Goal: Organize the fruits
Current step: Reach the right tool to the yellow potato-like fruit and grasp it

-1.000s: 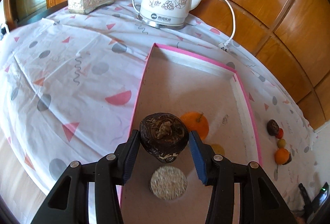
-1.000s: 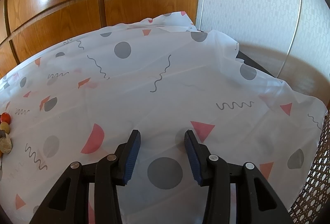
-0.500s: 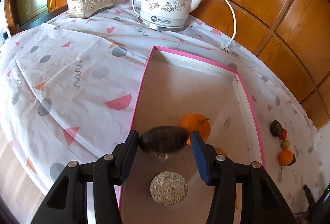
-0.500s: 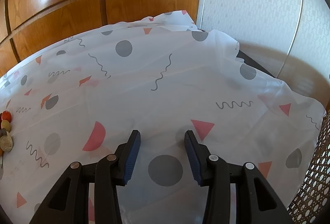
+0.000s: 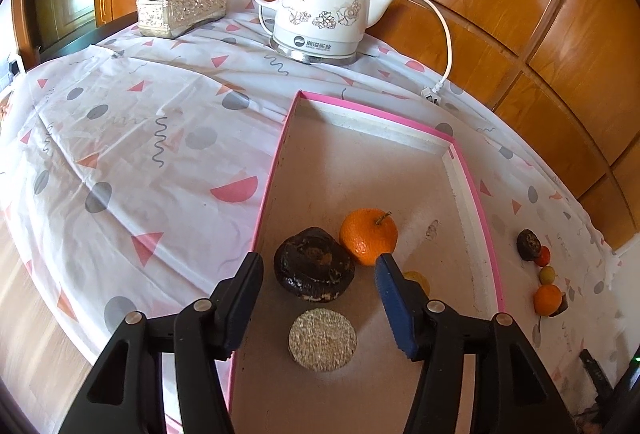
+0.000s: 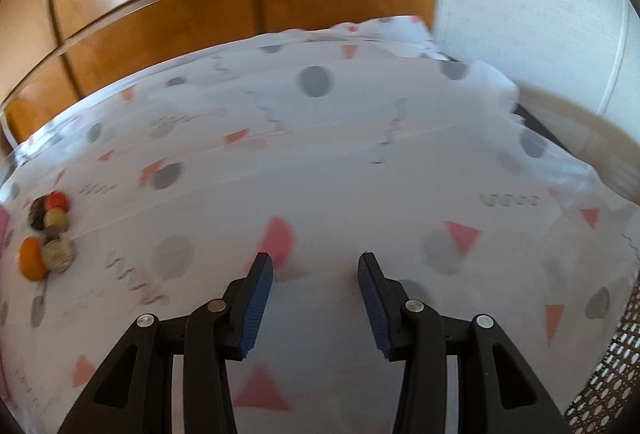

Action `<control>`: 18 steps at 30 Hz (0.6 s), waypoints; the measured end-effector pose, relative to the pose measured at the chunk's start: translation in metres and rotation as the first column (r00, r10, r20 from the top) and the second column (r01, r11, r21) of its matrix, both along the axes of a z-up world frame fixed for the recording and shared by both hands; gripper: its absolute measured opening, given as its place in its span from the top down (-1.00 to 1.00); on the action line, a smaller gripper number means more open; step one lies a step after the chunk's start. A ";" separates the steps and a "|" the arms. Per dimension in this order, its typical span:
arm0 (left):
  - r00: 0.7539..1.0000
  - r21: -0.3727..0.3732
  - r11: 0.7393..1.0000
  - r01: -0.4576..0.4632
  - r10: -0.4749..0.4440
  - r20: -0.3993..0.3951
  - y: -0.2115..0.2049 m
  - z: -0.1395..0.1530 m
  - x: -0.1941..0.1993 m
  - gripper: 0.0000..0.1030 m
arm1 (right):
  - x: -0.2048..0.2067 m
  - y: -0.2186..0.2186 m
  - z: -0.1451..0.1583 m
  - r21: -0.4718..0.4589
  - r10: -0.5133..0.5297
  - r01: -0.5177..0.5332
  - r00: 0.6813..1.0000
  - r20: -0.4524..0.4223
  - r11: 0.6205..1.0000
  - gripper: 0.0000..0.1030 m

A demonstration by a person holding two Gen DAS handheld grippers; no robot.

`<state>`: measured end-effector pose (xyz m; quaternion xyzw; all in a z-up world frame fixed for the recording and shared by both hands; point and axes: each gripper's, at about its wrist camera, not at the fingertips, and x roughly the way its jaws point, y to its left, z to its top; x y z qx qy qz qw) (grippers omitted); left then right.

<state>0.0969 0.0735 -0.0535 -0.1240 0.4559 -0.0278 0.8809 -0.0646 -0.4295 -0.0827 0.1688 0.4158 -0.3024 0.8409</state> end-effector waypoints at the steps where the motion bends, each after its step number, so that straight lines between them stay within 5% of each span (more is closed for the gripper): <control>1: 1.000 0.000 1.000 0.002 -0.002 0.004 0.000 0.001 -0.002 -0.15 | 0.002 0.004 0.000 0.004 0.015 -0.015 1.000 0.001 1.000 0.12; 18: 0.998 0.000 0.998 0.060 -0.060 0.028 -0.016 0.013 -0.021 -0.15 | 0.048 0.070 0.016 0.080 0.329 -0.334 0.942 0.072 0.939 0.13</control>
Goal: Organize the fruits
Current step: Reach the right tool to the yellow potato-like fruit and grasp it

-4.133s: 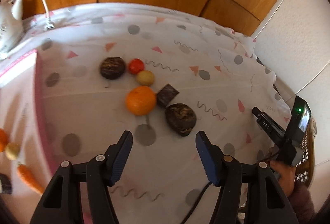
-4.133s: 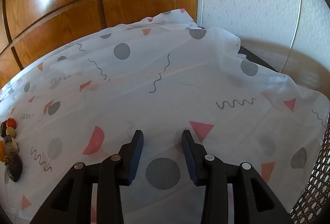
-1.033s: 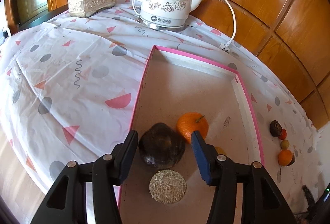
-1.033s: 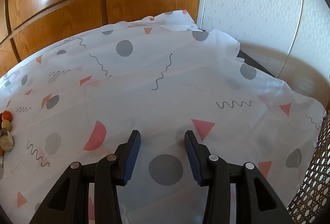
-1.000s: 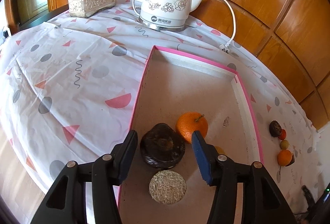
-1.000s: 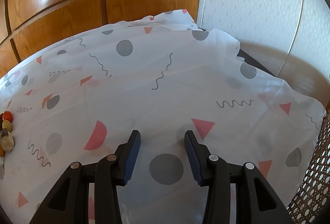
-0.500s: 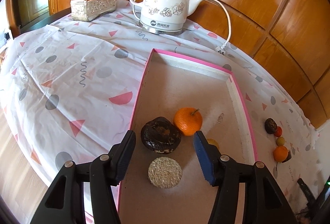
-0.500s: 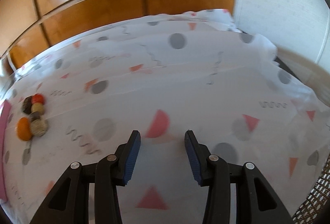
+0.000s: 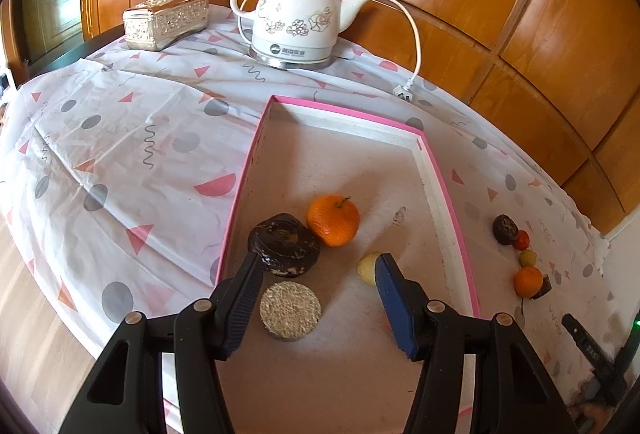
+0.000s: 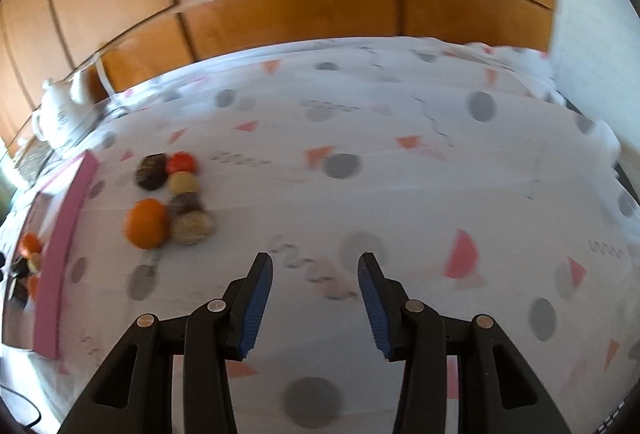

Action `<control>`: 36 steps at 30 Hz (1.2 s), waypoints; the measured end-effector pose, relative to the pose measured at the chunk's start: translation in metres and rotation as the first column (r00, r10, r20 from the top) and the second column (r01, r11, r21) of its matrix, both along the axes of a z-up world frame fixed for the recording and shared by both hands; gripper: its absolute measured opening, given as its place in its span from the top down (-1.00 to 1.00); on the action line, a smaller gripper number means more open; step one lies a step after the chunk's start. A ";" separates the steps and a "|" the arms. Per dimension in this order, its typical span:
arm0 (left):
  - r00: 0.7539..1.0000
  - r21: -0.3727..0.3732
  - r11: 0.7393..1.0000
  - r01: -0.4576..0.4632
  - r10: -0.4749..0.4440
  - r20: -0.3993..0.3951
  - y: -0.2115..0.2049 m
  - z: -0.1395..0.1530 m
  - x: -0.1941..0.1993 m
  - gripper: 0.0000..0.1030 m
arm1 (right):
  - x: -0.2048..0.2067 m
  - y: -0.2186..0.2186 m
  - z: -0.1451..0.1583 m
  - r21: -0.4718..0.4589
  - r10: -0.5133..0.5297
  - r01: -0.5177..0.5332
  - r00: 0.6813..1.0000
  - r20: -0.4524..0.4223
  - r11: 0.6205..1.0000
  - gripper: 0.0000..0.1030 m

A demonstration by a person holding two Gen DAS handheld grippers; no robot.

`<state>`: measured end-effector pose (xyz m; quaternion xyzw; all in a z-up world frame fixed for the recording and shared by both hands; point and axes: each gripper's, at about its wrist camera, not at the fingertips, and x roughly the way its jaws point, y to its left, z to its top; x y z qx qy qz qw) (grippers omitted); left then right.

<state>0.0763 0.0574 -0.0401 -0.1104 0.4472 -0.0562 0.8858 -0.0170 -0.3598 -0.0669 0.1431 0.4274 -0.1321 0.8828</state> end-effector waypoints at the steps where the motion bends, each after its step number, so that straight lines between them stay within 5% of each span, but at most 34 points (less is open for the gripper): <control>1: 1.000 0.000 1.000 0.002 -0.002 0.000 0.000 0.000 0.000 -0.15 | 0.004 0.006 0.001 0.002 0.027 -0.027 1.000 0.004 1.000 0.13; 10: 1.000 -0.009 1.000 0.011 -0.011 -0.011 -0.002 -0.001 -0.007 -0.15 | 0.029 0.055 0.017 0.024 0.251 -0.252 0.967 0.037 0.967 0.13; 27: 1.000 -0.027 0.999 -0.021 0.021 -0.018 0.011 0.001 -0.016 -0.17 | 0.074 0.053 0.006 -0.038 0.272 -0.273 0.962 -0.037 0.961 0.13; 36: 0.999 -0.036 0.999 -0.031 0.030 -0.036 0.014 -0.005 -0.014 -0.20 | 0.106 0.049 0.014 0.057 0.288 -0.287 0.957 -0.020 0.956 0.13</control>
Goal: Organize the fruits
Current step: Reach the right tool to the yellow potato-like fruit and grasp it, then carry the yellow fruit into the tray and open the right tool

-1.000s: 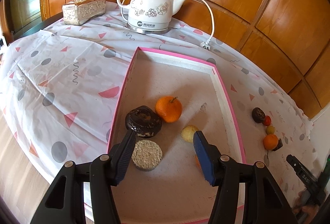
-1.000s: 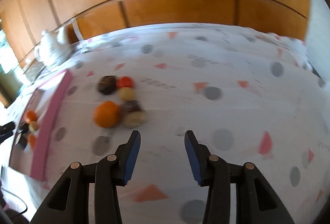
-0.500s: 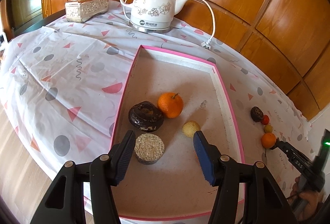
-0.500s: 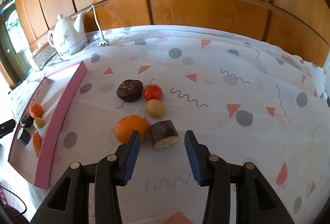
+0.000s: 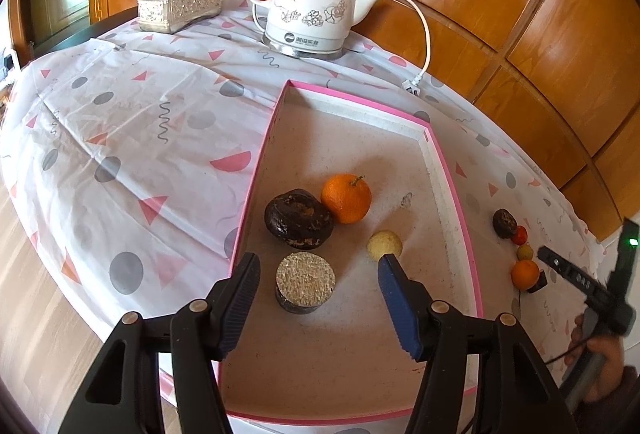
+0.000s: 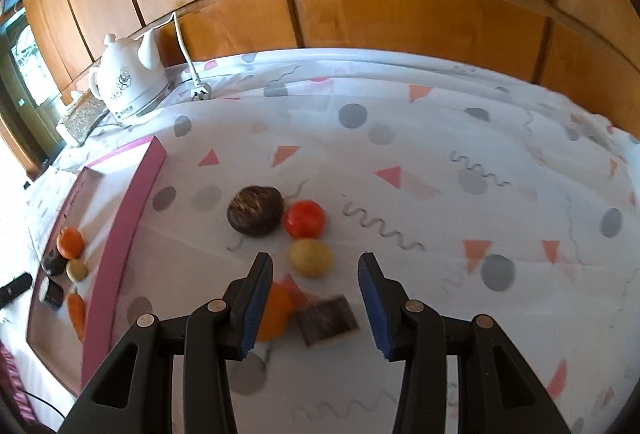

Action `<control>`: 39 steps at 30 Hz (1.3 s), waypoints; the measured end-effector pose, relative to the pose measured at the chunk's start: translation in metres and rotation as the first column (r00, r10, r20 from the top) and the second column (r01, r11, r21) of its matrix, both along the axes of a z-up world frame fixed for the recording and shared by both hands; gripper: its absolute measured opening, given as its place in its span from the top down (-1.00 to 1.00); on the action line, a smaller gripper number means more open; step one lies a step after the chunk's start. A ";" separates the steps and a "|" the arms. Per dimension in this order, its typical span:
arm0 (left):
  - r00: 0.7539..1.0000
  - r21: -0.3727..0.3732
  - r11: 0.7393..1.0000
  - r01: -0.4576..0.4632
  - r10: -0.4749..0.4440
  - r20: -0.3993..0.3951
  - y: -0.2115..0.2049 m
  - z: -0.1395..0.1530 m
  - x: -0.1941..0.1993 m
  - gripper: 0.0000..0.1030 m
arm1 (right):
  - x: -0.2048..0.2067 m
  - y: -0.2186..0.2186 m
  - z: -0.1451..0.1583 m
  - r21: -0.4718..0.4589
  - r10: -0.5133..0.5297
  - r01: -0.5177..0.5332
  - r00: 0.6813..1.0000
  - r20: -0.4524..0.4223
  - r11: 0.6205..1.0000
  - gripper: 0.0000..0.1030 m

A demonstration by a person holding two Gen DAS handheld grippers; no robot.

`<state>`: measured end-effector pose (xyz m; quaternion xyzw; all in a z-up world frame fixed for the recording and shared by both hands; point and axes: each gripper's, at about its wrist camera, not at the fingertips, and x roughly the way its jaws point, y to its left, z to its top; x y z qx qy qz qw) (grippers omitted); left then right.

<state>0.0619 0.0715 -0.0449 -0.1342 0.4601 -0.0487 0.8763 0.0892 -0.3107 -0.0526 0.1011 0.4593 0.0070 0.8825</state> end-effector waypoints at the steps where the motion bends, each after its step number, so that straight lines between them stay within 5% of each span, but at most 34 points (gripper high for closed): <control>1: 1.000 0.000 1.000 0.000 0.000 -0.001 0.000 0.000 0.000 -0.20 | 0.006 0.002 -0.002 0.003 0.004 -0.004 1.000 -0.016 1.000 0.13; 9: 0.999 0.008 0.999 -0.041 0.041 -0.009 0.011 -0.003 -0.003 -0.23 | 0.029 -0.002 -0.028 0.073 -0.023 0.032 0.992 -0.120 0.997 0.19; 12: 0.998 0.006 0.998 -0.057 0.057 -0.016 0.015 -0.006 -0.003 -0.23 | 0.029 0.000 -0.030 0.060 -0.017 0.024 0.992 -0.122 0.998 0.45; 39: 0.998 -0.001 0.998 -0.065 0.065 0.016 0.018 0.004 -0.021 -0.23 | -0.007 0.020 0.009 0.053 -0.001 0.000 1.000 0.024 0.999 0.45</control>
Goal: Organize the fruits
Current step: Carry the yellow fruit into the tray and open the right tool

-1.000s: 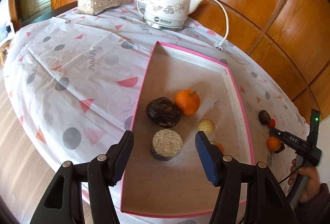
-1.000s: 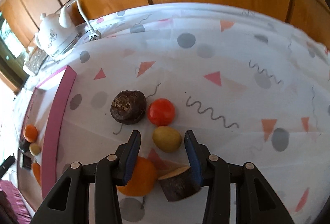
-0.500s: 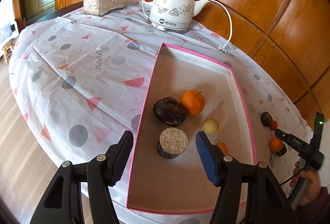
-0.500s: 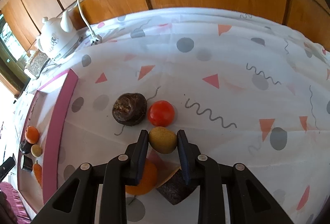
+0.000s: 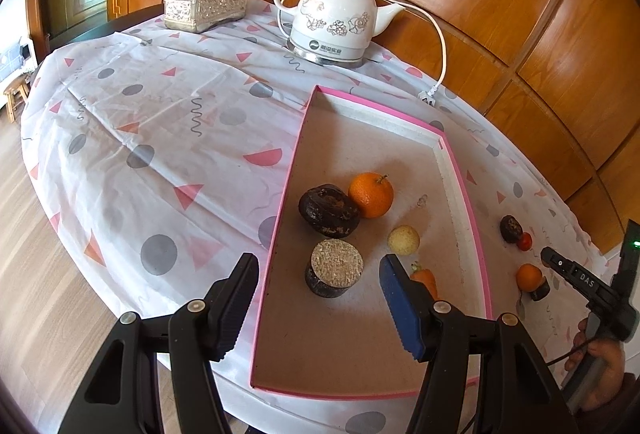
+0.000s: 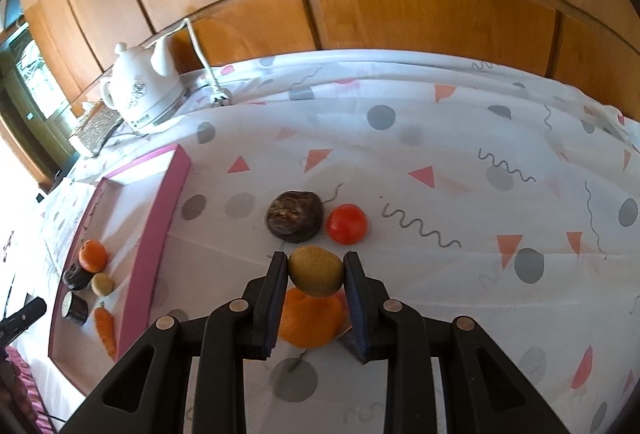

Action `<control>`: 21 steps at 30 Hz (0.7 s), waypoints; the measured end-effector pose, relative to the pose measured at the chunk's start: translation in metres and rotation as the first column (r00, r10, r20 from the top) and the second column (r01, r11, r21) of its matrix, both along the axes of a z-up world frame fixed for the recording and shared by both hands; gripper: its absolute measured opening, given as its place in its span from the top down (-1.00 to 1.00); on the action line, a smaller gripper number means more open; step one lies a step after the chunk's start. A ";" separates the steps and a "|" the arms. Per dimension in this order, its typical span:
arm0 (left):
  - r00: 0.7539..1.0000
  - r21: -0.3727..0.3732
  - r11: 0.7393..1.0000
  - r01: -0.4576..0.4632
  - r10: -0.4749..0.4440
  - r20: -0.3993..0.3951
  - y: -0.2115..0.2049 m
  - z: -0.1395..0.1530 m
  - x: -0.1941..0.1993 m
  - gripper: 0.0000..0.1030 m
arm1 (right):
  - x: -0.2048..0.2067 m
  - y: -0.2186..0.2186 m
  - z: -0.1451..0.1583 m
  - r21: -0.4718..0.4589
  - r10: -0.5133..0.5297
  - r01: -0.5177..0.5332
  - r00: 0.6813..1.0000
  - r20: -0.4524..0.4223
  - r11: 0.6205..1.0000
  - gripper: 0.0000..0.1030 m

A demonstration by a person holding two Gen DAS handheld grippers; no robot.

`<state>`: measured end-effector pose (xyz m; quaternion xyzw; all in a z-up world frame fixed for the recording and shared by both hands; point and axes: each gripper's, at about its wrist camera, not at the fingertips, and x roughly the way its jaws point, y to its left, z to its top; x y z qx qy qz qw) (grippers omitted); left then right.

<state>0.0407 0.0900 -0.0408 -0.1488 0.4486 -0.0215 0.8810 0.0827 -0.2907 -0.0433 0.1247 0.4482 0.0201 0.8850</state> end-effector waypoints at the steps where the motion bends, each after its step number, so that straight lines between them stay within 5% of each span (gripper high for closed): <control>1: 1.000 -0.001 1.000 -0.002 0.002 0.001 0.001 0.000 -0.001 -0.23 | -0.001 0.002 0.002 -0.001 0.006 -0.006 1.000 0.005 1.000 0.45; 13: 0.999 -0.012 0.999 -0.036 0.036 0.012 0.012 0.005 -0.005 -0.26 | -0.016 0.063 0.023 0.047 0.200 -0.202 0.978 0.052 0.978 0.45; 21: 0.997 -0.014 0.997 -0.075 0.075 0.018 0.027 0.004 -0.006 -0.26 | -0.024 0.134 0.032 0.056 0.405 -0.409 0.912 0.069 0.911 0.45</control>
